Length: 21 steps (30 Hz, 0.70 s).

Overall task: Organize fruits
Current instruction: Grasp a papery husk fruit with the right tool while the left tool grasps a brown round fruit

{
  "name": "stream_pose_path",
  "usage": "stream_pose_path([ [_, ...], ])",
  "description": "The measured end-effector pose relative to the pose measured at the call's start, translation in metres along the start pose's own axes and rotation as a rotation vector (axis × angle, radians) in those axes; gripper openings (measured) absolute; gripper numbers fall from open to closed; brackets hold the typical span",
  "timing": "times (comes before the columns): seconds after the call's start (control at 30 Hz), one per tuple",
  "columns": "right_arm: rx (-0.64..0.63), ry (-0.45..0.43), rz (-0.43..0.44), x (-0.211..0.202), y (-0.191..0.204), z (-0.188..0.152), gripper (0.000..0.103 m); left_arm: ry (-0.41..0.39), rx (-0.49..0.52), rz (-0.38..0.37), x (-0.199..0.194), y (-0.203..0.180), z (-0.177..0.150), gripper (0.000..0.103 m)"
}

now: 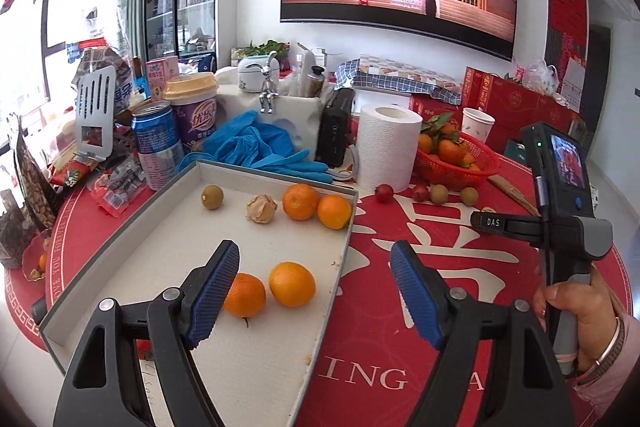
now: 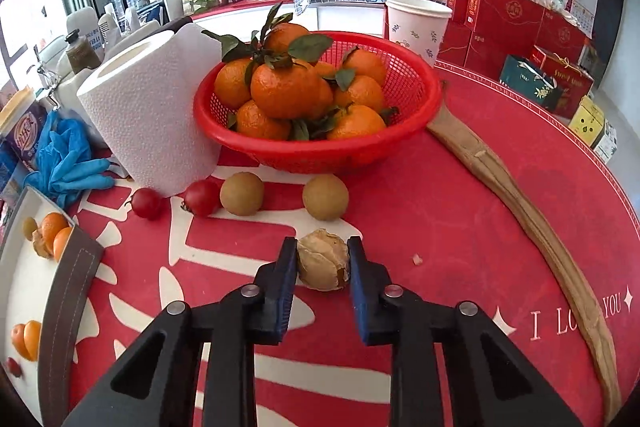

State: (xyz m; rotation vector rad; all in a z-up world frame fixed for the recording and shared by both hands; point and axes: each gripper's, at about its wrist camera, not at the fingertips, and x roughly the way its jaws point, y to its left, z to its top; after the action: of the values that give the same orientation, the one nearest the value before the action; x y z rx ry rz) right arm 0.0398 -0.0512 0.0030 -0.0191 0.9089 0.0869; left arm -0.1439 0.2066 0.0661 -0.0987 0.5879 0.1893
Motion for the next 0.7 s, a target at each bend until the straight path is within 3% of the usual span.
stream_pose_path([
  [0.13, 0.028, 0.004, 0.034, -0.021, -0.026, -0.023, 0.026, 0.028, 0.061, -0.056, 0.003, -0.022, -0.006, 0.081],
  [0.3, 0.051, -0.008, 0.065, -0.048, -0.059, -0.054, 0.026, 0.138, 0.131, -0.128, 0.021, -0.059, -0.009, 0.081],
  [0.57, 0.150, -0.017, 0.175, -0.068, -0.096, -0.066, 0.026, 0.250, 0.211, -0.181, 0.066, -0.130, 0.026, 0.080],
  [0.7, 0.154, -0.051, 0.212, -0.080, -0.101, -0.066, 0.026, 0.306, 0.219, -0.209, 0.099, -0.163, 0.038, 0.067],
])
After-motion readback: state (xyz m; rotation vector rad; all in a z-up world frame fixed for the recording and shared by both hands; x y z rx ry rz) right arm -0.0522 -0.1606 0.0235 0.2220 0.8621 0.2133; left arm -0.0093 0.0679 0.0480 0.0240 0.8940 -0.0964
